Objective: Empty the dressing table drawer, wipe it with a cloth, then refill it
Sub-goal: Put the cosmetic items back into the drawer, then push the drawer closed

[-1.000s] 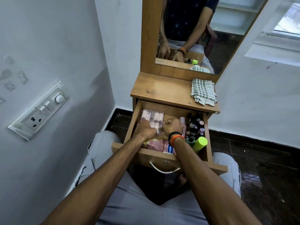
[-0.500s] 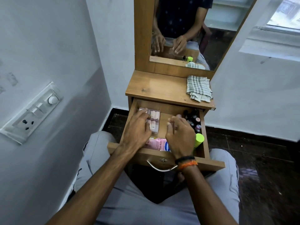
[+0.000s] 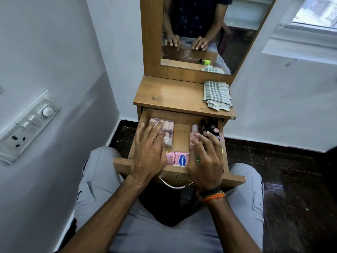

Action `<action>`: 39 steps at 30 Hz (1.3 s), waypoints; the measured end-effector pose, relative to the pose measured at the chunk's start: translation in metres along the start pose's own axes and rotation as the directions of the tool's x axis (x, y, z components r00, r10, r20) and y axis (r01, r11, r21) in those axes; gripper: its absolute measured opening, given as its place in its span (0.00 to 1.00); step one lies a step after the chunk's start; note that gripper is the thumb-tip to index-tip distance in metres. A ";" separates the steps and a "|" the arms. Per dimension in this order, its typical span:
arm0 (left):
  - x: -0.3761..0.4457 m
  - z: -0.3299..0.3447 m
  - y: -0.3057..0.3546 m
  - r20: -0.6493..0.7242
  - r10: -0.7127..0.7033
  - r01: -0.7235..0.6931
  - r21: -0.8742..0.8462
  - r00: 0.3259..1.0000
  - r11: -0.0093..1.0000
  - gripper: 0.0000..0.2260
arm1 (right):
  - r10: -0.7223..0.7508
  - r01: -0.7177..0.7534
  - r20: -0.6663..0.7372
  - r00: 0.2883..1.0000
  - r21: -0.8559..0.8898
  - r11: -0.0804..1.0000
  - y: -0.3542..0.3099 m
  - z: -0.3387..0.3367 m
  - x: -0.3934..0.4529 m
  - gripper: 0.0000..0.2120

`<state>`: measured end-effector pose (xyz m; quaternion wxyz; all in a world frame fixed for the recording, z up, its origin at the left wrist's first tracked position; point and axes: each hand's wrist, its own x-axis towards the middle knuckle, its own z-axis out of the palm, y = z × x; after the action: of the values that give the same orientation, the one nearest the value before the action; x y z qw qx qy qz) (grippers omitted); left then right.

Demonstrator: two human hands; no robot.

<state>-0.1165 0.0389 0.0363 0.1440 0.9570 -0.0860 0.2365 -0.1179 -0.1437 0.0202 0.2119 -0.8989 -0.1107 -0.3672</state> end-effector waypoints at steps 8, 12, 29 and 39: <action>0.025 0.016 -0.006 -0.012 0.026 -0.026 0.023 1.000 0.999 0.23 | 0.035 -0.035 0.045 0.998 0.000 0.999 0.010 0.021 0.020 0.14; 0.044 0.027 -0.013 -0.005 0.036 -0.036 0.051 0.999 0.998 0.24 | 0.048 -0.047 0.075 0.996 -0.012 0.999 0.017 0.036 0.038 0.13; 0.121 0.059 -0.028 0.009 0.063 -0.063 0.097 0.998 0.993 0.23 | -0.017 0.026 0.113 0.993 -0.078 0.997 0.044 0.083 0.101 0.16; 0.150 0.075 -0.038 -0.045 0.146 -0.145 0.028 0.988 0.989 0.20 | -0.074 0.080 0.087 0.993 -0.073 0.994 0.055 0.104 0.124 0.15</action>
<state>0.0555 0.0366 0.0356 0.1163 0.9441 -0.1493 0.2701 0.0534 -0.1392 0.0250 0.1581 -0.9161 -0.1399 -0.3408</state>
